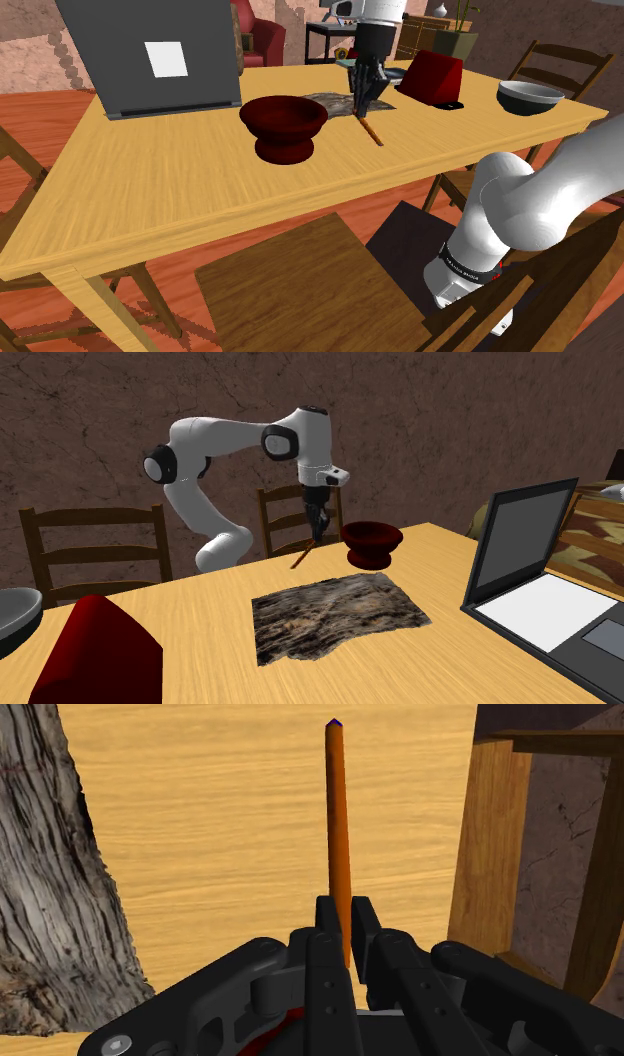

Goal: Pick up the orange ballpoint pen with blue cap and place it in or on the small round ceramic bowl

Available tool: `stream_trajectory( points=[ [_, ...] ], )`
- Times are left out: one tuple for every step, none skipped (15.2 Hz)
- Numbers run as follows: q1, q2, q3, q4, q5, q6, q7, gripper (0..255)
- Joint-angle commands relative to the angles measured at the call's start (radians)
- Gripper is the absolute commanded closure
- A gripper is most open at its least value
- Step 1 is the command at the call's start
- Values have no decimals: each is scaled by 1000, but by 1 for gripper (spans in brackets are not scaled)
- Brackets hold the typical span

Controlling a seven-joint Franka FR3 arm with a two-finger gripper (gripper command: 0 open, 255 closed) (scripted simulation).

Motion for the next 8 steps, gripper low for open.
stream_trajectory(
  points=[
    [1,8,0,34,1,-26,2,255],
    [2,12,0,50,1,-38,2,255],
    [2,16,1,66,2,-51,3,255],
    [3,20,1,83,2,-63,4,255],
    [3,24,1,100,3,-76,5,255],
    [4,29,1,117,3,-88,6,255],
    [4,33,1,134,4,-101,7,255],
    [5,38,1,151,5,-113,8,255]
  ],
)
